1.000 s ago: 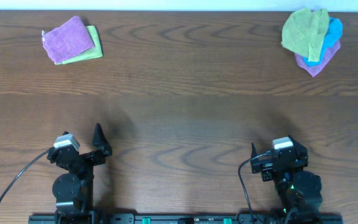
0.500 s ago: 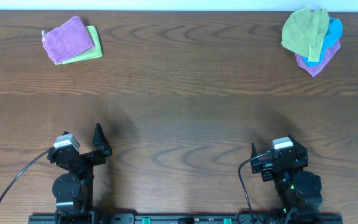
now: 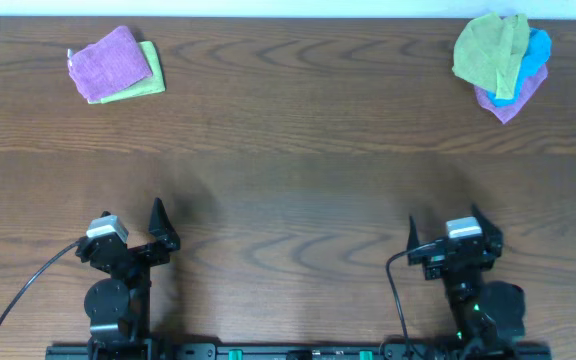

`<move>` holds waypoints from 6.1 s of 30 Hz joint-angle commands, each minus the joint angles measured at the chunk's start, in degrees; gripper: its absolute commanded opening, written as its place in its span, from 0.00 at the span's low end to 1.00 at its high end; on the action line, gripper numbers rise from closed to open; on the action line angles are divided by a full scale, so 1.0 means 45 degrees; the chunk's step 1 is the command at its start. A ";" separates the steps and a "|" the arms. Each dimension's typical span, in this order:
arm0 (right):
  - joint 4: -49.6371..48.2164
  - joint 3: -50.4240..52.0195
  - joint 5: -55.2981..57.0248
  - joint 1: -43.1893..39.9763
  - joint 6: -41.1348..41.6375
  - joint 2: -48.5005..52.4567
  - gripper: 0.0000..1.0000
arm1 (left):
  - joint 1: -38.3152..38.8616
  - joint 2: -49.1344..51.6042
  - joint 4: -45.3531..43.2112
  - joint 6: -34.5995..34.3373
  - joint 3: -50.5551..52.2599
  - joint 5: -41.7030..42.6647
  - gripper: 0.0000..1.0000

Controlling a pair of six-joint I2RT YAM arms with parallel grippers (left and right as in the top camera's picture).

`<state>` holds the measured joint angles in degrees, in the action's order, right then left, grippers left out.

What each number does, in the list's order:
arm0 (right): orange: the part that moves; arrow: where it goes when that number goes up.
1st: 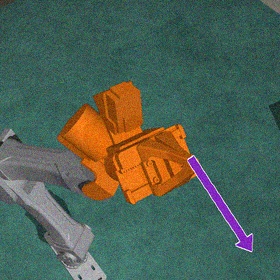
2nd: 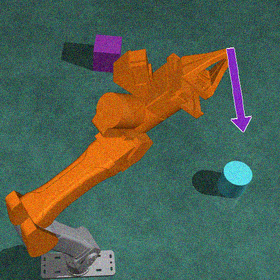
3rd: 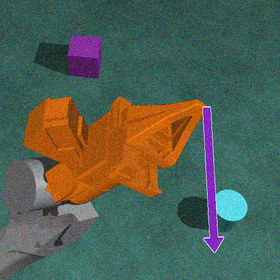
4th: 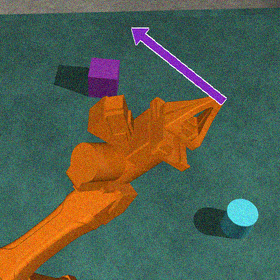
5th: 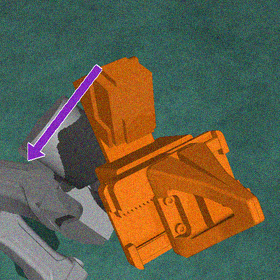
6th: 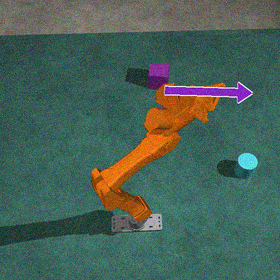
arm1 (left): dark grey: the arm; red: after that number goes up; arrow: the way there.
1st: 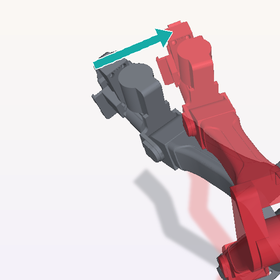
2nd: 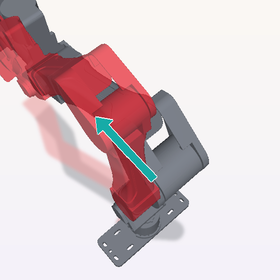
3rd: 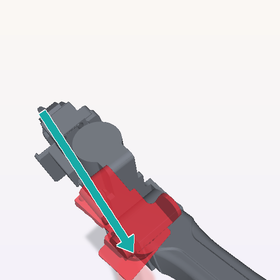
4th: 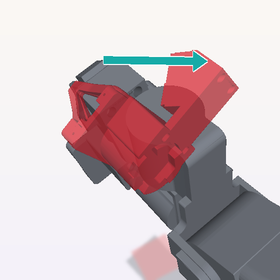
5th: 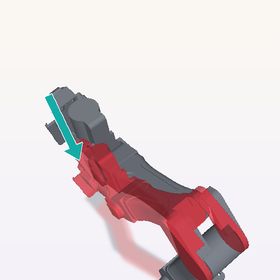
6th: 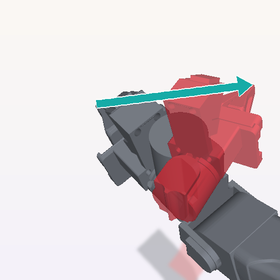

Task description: Fold the cloth

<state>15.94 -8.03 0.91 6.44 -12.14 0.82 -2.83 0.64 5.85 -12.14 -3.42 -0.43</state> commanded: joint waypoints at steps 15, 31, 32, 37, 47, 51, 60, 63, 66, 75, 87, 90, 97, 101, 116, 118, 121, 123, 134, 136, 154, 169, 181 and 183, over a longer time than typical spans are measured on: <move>-0.8029 -0.1768 0.1919 -0.3662 0.6528 0.7295 0.99 | 0.0058 -0.0097 0.0160 0.0151 0.0466 -0.0092 0.95; -0.1642 -1.3265 -0.0801 -0.5702 0.5139 2.1036 0.99 | 0.0058 -0.0097 0.0160 0.0151 0.0466 -0.0092 0.96; -0.1307 -1.4056 -0.0675 -0.5702 0.4692 2.1774 0.99 | 0.0058 -0.0097 0.0160 0.0151 0.0466 -0.0092 0.95; -0.0146 -1.6922 -0.0486 -0.5858 0.3249 2.4514 0.99 | 0.0058 -0.0097 0.0160 0.0151 0.0466 -0.0092 0.95; 0.0787 -1.9205 -0.0350 -0.6013 0.1010 2.7661 0.93 | 0.0058 -0.0097 0.0160 0.0151 0.0466 -0.0092 0.95; 0.0724 -1.9205 -0.0340 -0.6003 0.0359 2.7899 0.82 | 0.0058 -0.0097 0.0160 0.0151 0.0466 -0.0092 0.95; 0.0175 -1.9200 -0.0413 -0.5999 0.0248 2.7967 0.42 | 0.0058 -0.0097 0.0155 0.0151 0.0466 -0.0092 0.96; 0.0039 -1.9200 -0.0529 -0.5994 0.0248 2.7972 0.65 | 0.0058 -0.0097 0.0160 0.0151 0.0466 -0.0092 0.95; -0.0034 -1.9200 -0.0544 -0.5994 0.0189 2.8040 0.66 | 0.0058 -0.0097 0.0160 0.0151 0.0466 -0.0092 0.96; -0.0068 -1.9200 -0.0641 -0.5795 0.0204 2.8662 0.42 | 0.0058 -0.0097 0.0160 0.0151 0.0466 -0.0092 0.95; 0.1277 -2.0478 -0.0330 -0.5260 0.0199 2.8618 0.01 | 0.0058 -0.0097 0.0160 0.0151 0.0466 -0.0092 0.95; 0.2390 -2.1561 0.0131 -0.5081 0.0005 2.8618 0.01 | 0.0058 -0.0097 0.0160 0.0151 0.0466 -0.0087 0.95; 0.4755 -2.3673 0.0238 -0.4624 -0.0520 2.8603 0.01 | 0.0058 -0.0097 0.0160 0.0151 0.0466 -0.0092 0.95; 0.6188 -2.4859 0.0277 -0.4027 -0.0840 2.8448 0.01 | 0.0058 -0.0097 0.0160 0.0151 0.0466 -0.0092 0.95; 0.8519 -2.5976 0.1481 0.1511 -0.1433 2.6359 0.01 | 0.0058 -0.0097 0.0160 0.0151 0.0466 -0.0092 0.95; 0.8670 -2.5976 0.1972 0.2215 -0.1506 2.6151 0.01 | 0.0058 -0.0097 0.0160 0.0151 0.0466 -0.0092 0.95; 0.9194 -2.5976 0.2618 0.3279 -0.1501 2.6029 0.01 | 0.0058 -0.0097 0.0160 0.0151 0.0466 -0.0092 0.95; 0.9729 -2.5976 0.2715 0.3813 -0.1472 2.6029 0.01 | 0.0058 -0.0097 0.0160 0.0151 0.0466 -0.0092 0.95; 0.9991 -2.5981 0.2220 0.6183 -0.0724 2.5811 0.01 | 0.0058 -0.0097 0.0160 0.0151 0.0466 -0.0092 0.95; 1.0263 -2.5981 0.2225 0.6518 -0.0724 2.5786 0.01 | 0.0058 -0.0097 0.0155 0.0151 0.0466 -0.0092 0.95; 1.8083 -2.5641 -0.3803 0.7597 -0.1404 2.5218 0.26 | 0.0058 -0.0097 0.0160 0.0151 0.0466 -0.0092 0.95; 1.4931 -2.5524 -0.1894 0.6912 -0.1263 2.5752 0.99 | 0.0058 -0.0097 0.0160 0.0151 0.0466 -0.0092 0.95; 1.4746 -2.5519 -0.2259 0.4571 -0.0646 2.8958 0.02 | 0.0058 -0.0097 0.0160 0.0151 0.0466 -0.0092 0.95; 1.5042 -2.5519 -0.2307 0.4299 -0.0743 2.9381 0.02 | 0.0058 -0.0097 0.0160 0.0151 0.0466 -0.0092 0.95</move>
<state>82.81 -122.91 -8.56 26.70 -15.84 132.05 -2.83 0.58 5.74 -11.99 -3.38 -0.43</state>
